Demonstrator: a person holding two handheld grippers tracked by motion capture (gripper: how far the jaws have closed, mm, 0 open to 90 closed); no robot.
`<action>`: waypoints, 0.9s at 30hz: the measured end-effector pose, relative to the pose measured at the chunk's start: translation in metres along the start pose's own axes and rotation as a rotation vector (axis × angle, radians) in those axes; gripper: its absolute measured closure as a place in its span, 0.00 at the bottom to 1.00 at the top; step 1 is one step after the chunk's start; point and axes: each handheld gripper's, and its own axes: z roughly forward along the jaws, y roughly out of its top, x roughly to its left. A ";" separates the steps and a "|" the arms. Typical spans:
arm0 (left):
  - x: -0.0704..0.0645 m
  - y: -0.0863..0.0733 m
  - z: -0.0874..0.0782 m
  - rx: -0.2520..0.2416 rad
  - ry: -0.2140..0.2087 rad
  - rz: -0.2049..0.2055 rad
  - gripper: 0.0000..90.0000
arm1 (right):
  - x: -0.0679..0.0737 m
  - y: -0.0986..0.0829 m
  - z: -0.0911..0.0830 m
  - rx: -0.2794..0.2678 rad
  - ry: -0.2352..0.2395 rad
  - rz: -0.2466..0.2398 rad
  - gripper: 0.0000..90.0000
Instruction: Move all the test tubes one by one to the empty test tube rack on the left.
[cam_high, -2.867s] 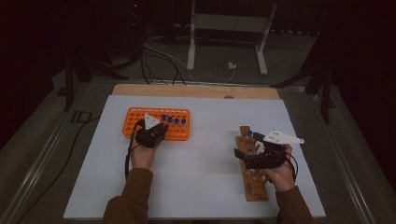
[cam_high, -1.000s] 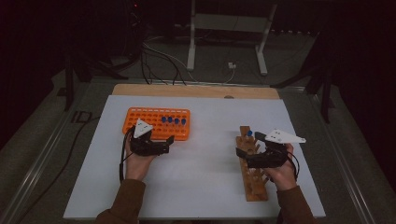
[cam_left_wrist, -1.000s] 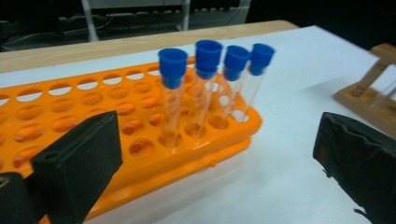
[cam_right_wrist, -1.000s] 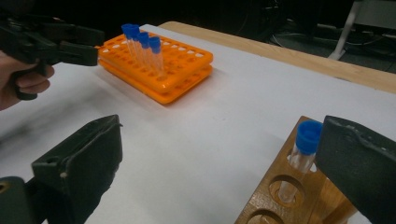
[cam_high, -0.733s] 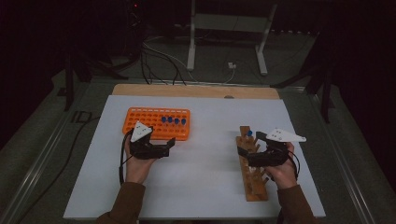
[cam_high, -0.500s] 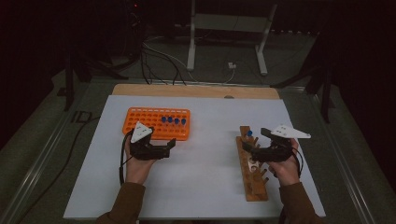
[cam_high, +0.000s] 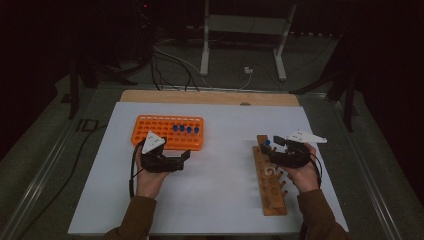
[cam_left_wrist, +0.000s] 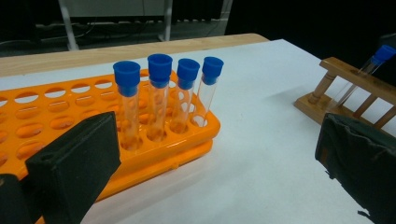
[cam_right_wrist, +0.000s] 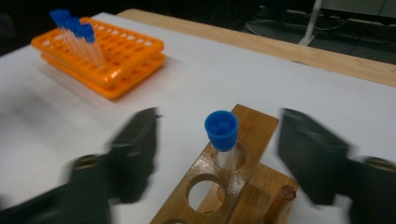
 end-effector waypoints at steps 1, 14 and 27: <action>0.000 0.000 0.000 0.002 0.000 0.001 0.01 | 0.000 -0.001 0.002 0.006 -0.002 -0.012 0.53; -0.001 0.000 0.000 0.012 0.010 -0.009 0.01 | -0.001 -0.005 0.019 0.056 -0.062 -0.037 0.85; -0.002 0.001 0.000 0.015 0.010 -0.004 0.01 | 0.001 -0.007 0.019 0.038 -0.098 -0.014 0.86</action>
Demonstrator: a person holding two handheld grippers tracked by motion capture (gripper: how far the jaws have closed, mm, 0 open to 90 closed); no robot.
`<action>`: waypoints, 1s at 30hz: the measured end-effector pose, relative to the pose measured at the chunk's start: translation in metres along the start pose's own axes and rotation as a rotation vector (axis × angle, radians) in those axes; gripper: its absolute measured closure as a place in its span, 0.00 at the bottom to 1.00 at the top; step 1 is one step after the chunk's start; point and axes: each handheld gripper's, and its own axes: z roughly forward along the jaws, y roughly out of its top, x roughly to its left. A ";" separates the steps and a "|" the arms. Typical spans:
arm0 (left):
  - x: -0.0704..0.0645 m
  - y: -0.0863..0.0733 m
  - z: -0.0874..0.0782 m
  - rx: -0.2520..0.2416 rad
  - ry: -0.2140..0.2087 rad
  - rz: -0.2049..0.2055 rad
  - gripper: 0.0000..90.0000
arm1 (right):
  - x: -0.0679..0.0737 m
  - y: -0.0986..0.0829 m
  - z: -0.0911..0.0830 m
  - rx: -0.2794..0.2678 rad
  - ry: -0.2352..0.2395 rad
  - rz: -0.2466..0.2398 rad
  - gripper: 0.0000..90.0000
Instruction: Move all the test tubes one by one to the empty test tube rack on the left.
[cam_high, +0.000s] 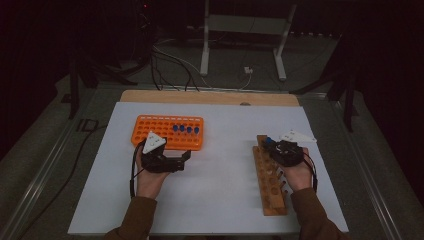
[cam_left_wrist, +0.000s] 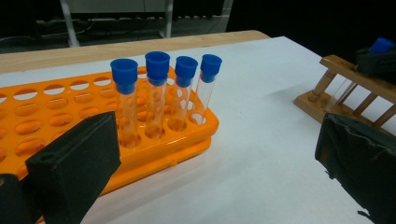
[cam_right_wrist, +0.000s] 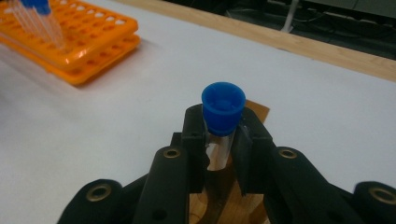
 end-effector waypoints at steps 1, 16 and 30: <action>0.000 0.000 0.000 0.000 0.000 0.001 0.01 | -0.001 0.000 -0.001 -0.007 -0.001 0.006 0.86; -0.002 -0.001 0.001 0.002 -0.003 0.010 0.01 | 0.001 0.006 -0.016 -0.056 0.009 0.013 0.86; -0.005 -0.001 0.003 0.007 -0.013 0.016 0.01 | 0.006 0.019 -0.032 -0.109 0.001 0.000 0.86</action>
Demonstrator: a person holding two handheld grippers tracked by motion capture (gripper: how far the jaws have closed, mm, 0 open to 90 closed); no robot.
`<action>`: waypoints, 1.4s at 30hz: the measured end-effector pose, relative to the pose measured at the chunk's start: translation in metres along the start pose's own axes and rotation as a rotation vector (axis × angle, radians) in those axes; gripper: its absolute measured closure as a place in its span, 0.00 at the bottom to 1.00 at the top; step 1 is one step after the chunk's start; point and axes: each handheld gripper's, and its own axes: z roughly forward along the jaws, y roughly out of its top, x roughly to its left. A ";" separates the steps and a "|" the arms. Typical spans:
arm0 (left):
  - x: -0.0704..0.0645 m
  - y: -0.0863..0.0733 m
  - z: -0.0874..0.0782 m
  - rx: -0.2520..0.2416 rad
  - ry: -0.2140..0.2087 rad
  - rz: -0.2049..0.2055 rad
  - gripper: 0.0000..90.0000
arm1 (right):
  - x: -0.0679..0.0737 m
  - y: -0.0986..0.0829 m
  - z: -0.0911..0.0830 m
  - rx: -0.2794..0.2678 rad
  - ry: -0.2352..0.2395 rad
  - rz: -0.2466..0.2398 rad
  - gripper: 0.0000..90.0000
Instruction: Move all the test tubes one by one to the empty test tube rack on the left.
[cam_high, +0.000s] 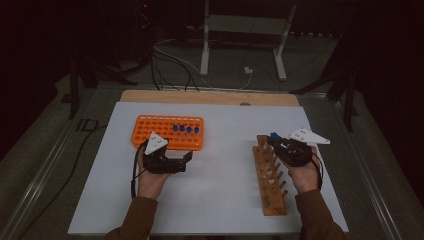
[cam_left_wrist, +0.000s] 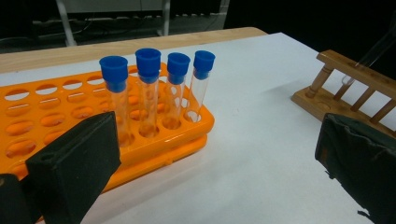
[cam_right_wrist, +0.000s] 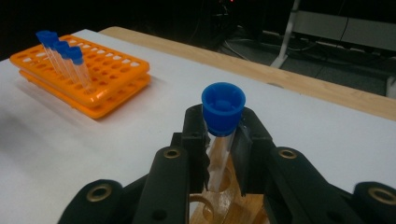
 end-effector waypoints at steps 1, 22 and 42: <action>-0.001 0.000 0.000 0.000 0.000 0.000 0.01 | 0.000 0.001 -0.001 -0.004 -0.001 0.000 0.86; -0.007 0.001 0.003 0.004 -0.013 0.019 0.01 | 0.022 0.016 -0.010 -0.052 0.060 -0.037 0.86; -0.058 0.009 0.025 0.015 -0.070 0.146 0.03 | 0.048 0.008 0.005 0.001 0.166 -0.062 0.86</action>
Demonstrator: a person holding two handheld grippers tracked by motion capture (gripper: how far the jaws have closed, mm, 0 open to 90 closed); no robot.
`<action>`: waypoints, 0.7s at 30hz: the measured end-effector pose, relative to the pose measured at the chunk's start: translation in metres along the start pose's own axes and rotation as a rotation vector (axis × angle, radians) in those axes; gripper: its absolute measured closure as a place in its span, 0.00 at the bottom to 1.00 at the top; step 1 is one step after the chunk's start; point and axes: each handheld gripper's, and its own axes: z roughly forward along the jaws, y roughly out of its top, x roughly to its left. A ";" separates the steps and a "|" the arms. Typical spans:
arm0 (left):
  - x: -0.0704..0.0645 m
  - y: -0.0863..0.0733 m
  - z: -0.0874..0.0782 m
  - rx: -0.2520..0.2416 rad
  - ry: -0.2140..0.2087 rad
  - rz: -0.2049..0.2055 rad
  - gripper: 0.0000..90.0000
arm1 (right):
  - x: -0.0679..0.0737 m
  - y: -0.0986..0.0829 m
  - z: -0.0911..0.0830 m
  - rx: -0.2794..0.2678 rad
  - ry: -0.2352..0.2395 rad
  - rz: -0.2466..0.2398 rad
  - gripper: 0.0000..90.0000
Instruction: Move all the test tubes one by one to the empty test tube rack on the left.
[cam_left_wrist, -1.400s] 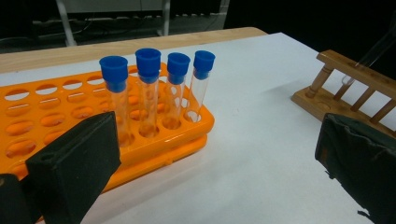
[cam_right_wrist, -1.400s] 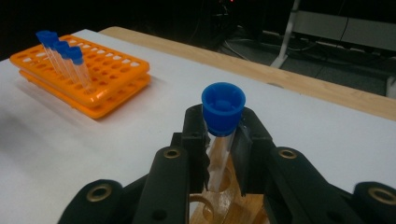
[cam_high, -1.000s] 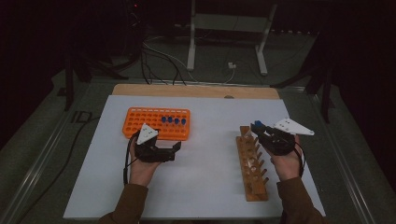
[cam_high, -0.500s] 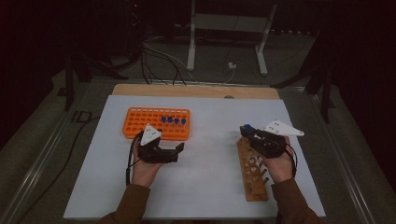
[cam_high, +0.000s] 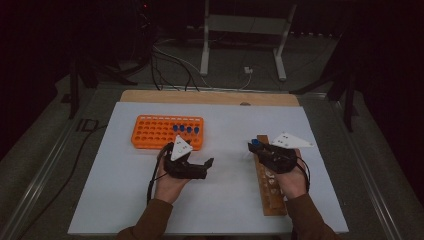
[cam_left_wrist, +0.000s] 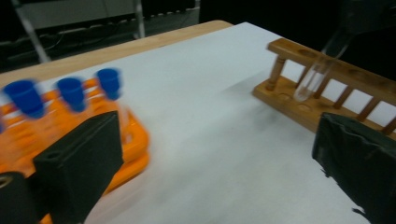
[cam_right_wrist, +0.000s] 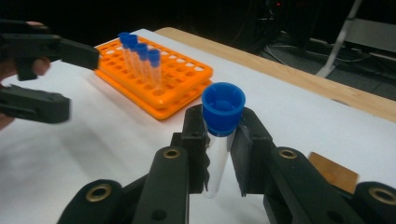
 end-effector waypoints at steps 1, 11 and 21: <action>-0.004 0.001 0.002 -0.001 -0.004 0.007 0.04 | 0.001 0.000 0.001 0.001 0.004 -0.005 0.86; -0.032 0.011 0.023 -0.016 -0.025 0.063 0.08 | 0.015 0.002 0.009 0.020 0.051 -0.018 0.86; -0.051 0.013 0.033 -0.028 -0.004 0.126 0.18 | 0.027 0.004 0.016 0.027 0.091 -0.023 0.85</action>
